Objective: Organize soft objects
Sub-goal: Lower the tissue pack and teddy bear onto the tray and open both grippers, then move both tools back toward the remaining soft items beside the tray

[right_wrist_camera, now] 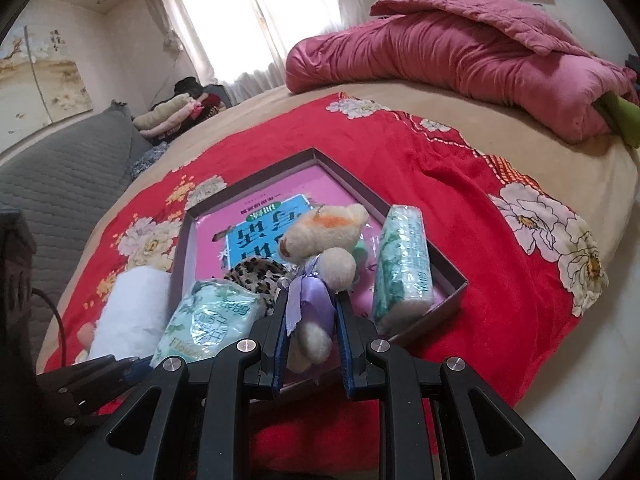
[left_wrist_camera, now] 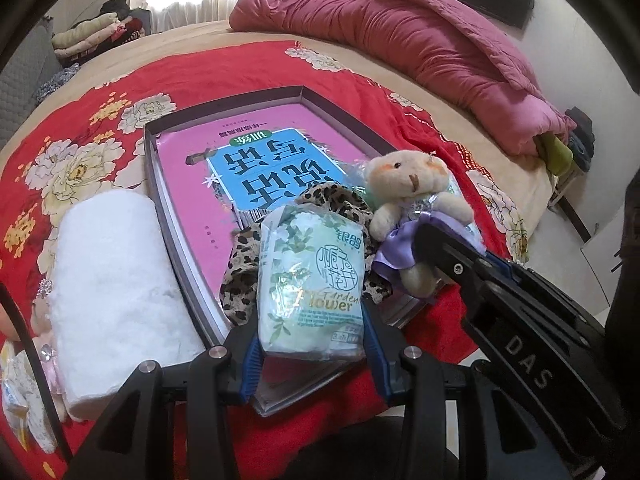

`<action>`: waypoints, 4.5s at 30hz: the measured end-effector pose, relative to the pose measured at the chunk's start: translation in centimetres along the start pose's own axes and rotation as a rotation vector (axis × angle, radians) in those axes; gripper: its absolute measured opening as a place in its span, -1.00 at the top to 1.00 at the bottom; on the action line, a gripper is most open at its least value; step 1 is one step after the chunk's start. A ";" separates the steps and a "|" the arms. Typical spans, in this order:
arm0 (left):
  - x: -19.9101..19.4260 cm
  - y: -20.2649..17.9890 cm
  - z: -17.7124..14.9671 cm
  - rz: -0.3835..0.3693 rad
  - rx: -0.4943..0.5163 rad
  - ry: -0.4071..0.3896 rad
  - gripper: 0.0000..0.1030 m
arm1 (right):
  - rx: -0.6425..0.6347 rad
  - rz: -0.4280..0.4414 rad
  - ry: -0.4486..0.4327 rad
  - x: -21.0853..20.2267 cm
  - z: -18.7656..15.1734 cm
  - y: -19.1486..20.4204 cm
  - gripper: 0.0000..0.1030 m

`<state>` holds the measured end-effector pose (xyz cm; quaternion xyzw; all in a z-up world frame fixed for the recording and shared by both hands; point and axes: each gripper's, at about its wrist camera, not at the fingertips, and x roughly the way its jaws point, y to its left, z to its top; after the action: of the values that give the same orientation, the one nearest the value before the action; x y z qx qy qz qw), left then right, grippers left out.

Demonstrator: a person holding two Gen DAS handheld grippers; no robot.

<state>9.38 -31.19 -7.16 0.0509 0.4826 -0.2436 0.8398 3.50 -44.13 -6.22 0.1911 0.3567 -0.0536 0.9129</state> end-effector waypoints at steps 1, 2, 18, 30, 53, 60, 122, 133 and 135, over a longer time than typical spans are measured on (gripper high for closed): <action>0.0 0.0 0.0 0.000 -0.001 0.000 0.14 | 0.002 0.000 0.004 0.2 0.0 -0.2 0.58; 0.1 0.0 0.0 0.001 -0.001 0.002 0.14 | 0.005 -0.003 0.008 0.3 0.0 -0.3 0.59; 0.9 -0.7 0.5 0.006 0.011 0.017 0.14 | 0.077 0.008 0.042 1.4 -0.2 -2.3 0.38; 2.3 -0.7 1.1 0.024 0.011 0.060 0.14 | 0.080 -0.026 -0.105 -1.6 0.6 -2.4 0.19; 1.6 -0.8 1.1 0.006 0.006 0.089 0.13 | 0.112 -0.103 -0.073 -1.1 0.4 -3.4 -0.09; 0.5 0.3 1.1 -0.069 -0.054 0.077 0.12 | 0.113 -0.114 -0.071 -1.1 0.4 -3.4 -0.10; -9.5 3.3 -1.3 -0.012 -0.073 -0.074 0.02 | 0.038 -0.257 -0.196 -5.4 1.2 -0.5 -0.45; -13.3 6.6 -3.2 0.027 -0.114 -0.134 0.02 | -0.052 -0.180 -0.235 -8.2 1.5 4.5 -0.45; -13.9 7.9 -3.6 0.031 -0.139 -0.137 0.02 | -0.082 -0.152 -0.237 -8.6 1.4 5.9 -0.45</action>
<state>4.37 -18.14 1.36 -0.0171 0.4389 -0.1993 0.8760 -0.62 -39.59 2.32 0.1184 0.2616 -0.1303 0.9490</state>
